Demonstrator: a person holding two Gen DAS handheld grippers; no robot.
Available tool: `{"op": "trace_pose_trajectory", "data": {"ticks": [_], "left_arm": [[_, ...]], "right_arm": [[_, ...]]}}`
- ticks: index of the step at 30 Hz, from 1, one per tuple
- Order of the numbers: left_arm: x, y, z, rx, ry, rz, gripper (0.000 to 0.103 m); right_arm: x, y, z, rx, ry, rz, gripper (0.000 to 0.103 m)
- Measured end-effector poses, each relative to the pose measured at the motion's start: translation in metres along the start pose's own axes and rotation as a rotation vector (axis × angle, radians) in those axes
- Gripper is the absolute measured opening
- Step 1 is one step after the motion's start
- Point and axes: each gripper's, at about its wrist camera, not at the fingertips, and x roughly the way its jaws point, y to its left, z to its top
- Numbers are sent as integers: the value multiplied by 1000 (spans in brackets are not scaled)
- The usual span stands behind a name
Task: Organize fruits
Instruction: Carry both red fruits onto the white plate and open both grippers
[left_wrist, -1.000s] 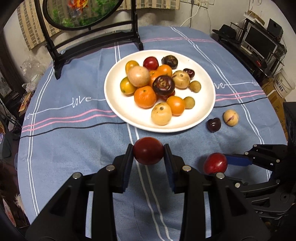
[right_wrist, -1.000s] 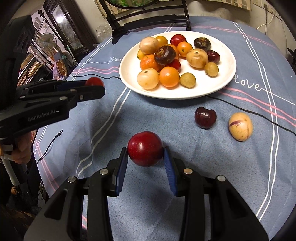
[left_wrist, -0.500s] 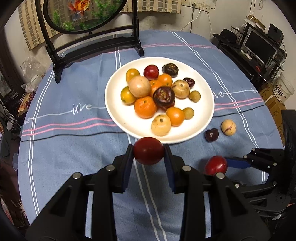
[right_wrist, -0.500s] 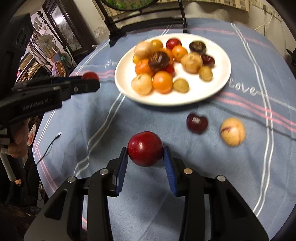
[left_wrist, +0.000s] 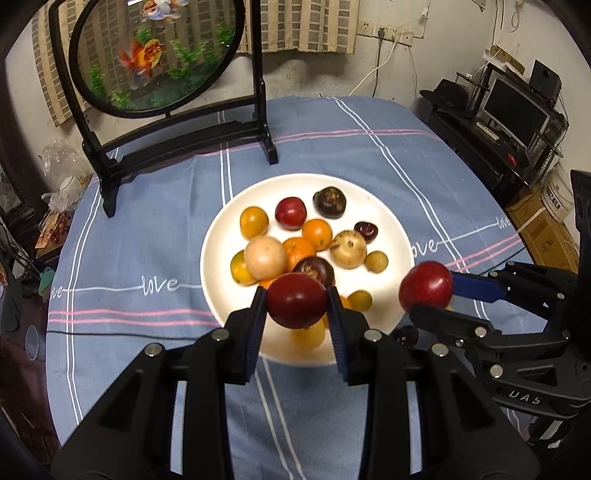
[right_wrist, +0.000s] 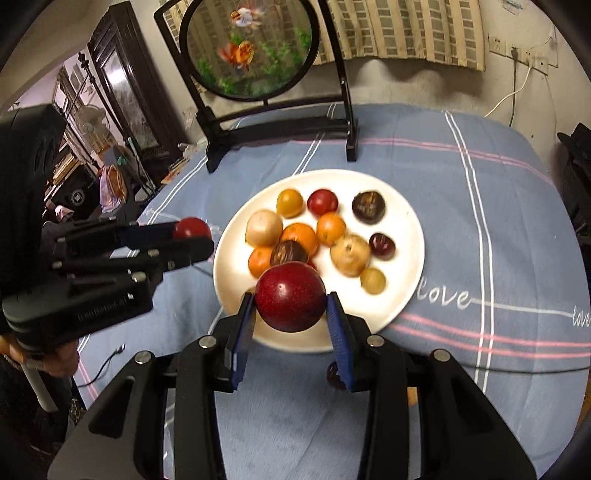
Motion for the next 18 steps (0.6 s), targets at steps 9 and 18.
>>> {"op": "trace_pose_trajectory", "data": {"ticks": [9,18], "left_arm": [[17,-1,18,2,6,10,33],[40,6,37,-8,14,34,33]], "right_arm": [[11,-7,23,-14,-11,-11,39],[34,-14,44,-24,2,-10,39]]}}
